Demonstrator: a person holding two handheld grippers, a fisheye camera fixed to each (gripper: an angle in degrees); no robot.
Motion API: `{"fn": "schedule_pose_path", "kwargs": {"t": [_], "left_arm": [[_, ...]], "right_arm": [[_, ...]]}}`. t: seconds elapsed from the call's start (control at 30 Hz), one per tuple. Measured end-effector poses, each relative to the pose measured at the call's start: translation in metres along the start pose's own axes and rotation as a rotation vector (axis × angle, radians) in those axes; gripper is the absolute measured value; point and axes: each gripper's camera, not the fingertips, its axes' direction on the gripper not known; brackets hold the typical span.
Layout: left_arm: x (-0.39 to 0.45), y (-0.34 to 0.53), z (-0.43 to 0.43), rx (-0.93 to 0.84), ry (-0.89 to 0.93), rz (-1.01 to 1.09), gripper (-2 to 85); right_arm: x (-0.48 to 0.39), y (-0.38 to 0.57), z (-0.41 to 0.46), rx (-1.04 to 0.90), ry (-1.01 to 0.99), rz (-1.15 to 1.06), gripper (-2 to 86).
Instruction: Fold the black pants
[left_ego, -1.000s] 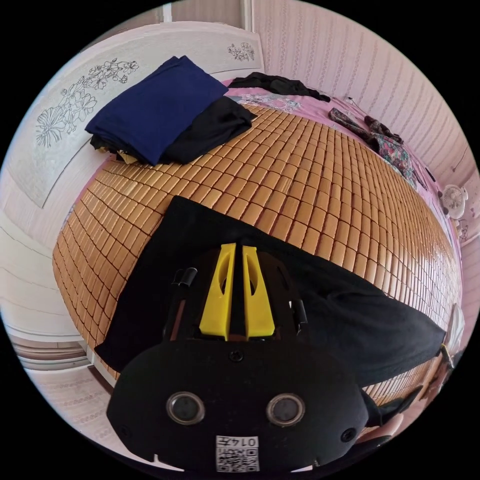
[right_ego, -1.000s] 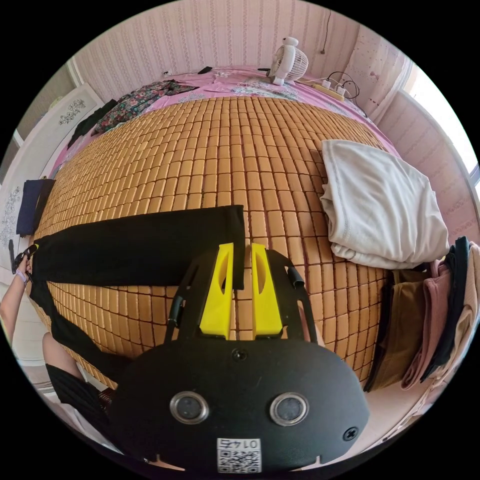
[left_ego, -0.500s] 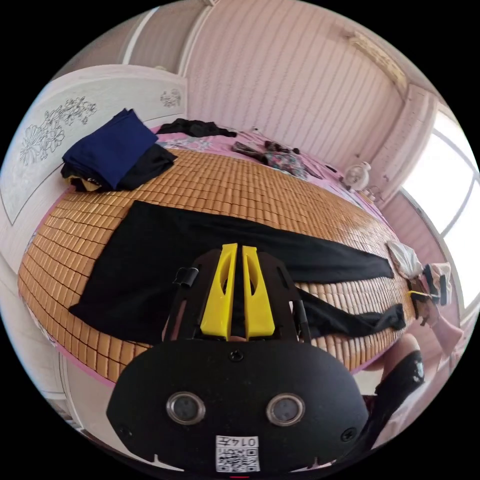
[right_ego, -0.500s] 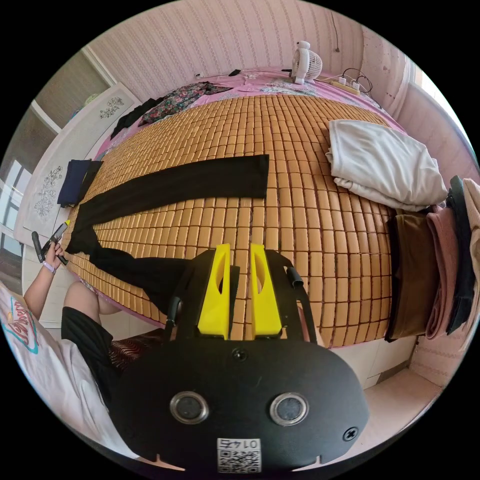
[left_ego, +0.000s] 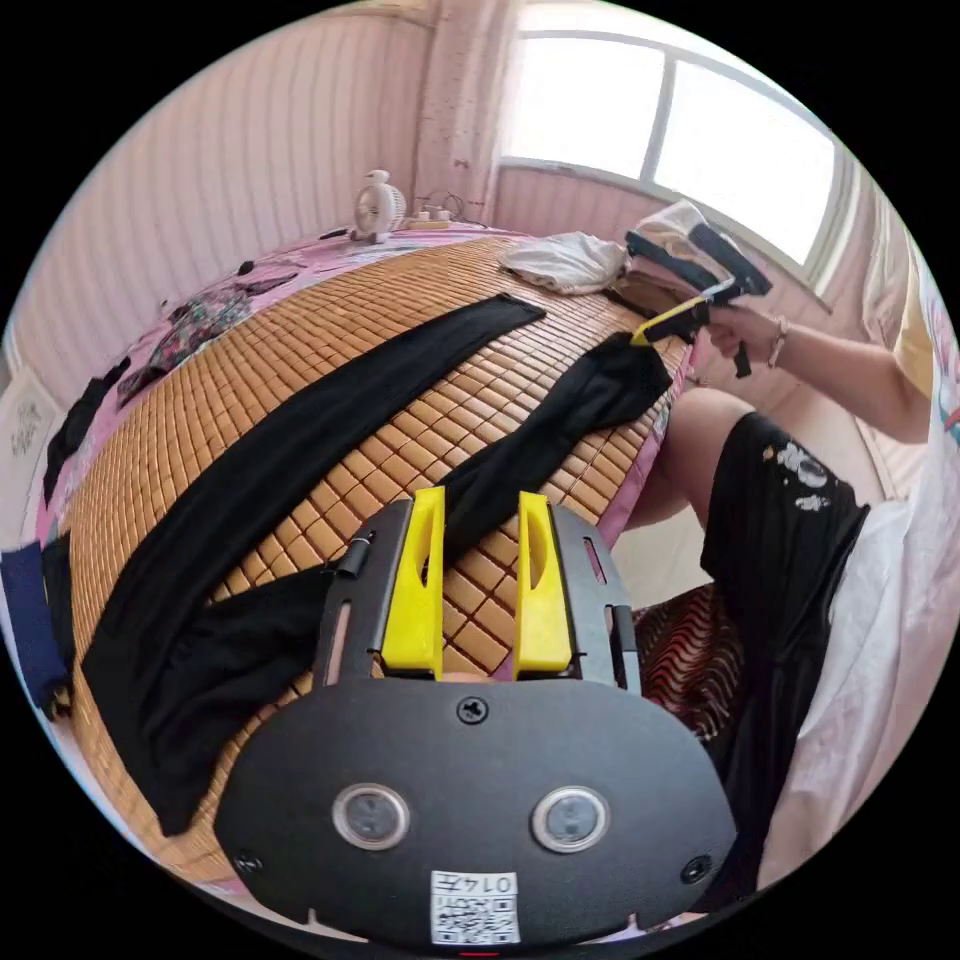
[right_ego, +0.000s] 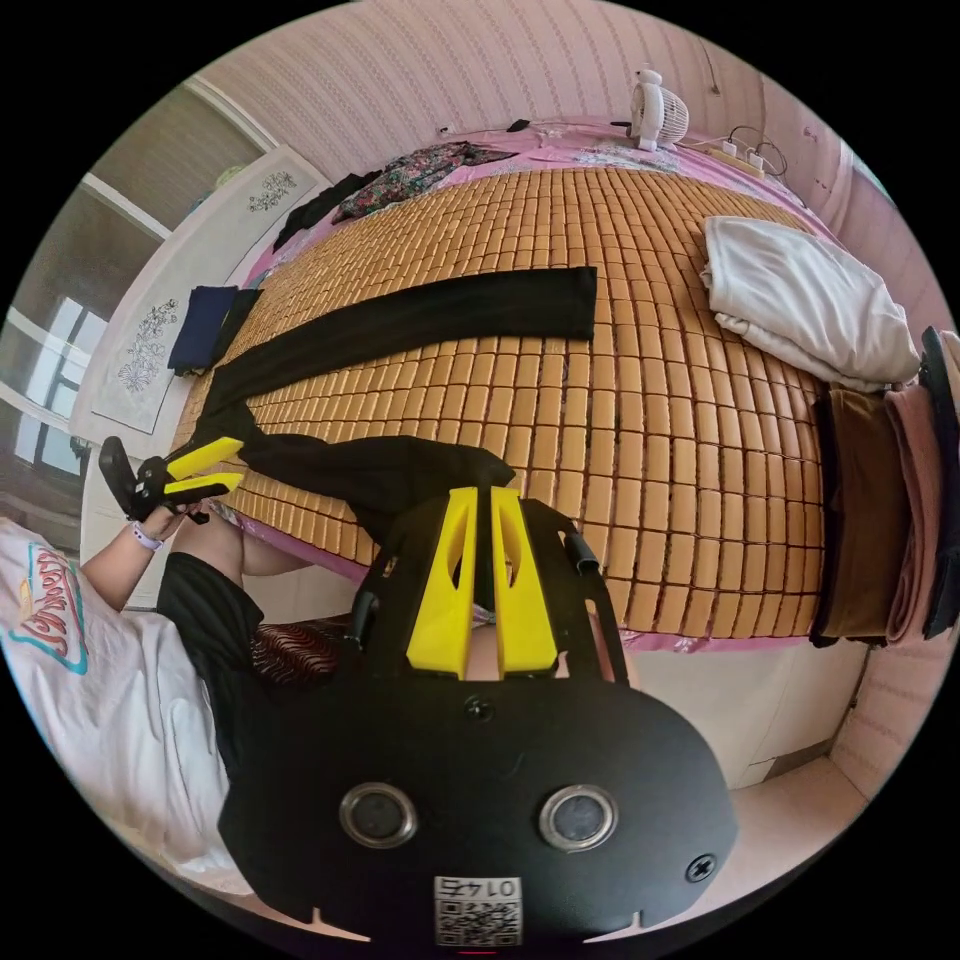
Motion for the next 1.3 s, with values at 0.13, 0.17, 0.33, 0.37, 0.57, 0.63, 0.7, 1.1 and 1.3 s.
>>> {"fn": "schedule_pose_path", "kwargs": {"t": [0.13,0.17,0.33,0.37,0.57,0.63,0.7,1.1,1.3], "left_arm": [[0.018,-0.01,0.029,-0.16,-0.063,0.103,8.6],[0.024,-0.011,0.03,-0.182,-0.074,0.132,7.3],[0.025,-0.019,-0.012,-0.022,-0.079,0.067,2.4],[0.013,-0.028,-0.022,0.017,-0.048,0.029,1.1],[-0.053,-0.054,-0.029,0.017,-0.038,-0.192,5.1],[-0.06,-0.044,-0.035,0.043,-0.046,-0.24,6.3],[-0.065,-0.022,-0.034,0.023,-0.069,-0.307,7.1],[-0.084,0.036,0.0,-0.235,0.012,-0.466,6.6],[-0.099,0.051,-0.023,-0.225,0.049,-0.468,6.2]], "right_arm": [[-0.007,0.035,-0.041,0.043,-0.15,0.068,1.5],[-0.007,0.038,-0.046,0.044,-0.16,0.074,1.5],[0.002,0.029,-0.09,0.206,-0.195,0.146,1.8],[0.004,0.022,-0.091,0.219,-0.186,0.145,1.9],[0.034,-0.053,-0.036,0.183,0.075,0.168,3.1],[0.035,-0.064,-0.007,0.118,0.113,0.174,4.2],[0.036,-0.067,0.016,0.066,0.141,0.176,5.0],[0.014,-0.06,0.066,-0.195,0.314,0.089,1.8],[0.012,-0.049,0.061,-0.196,0.31,0.123,3.6]]}}
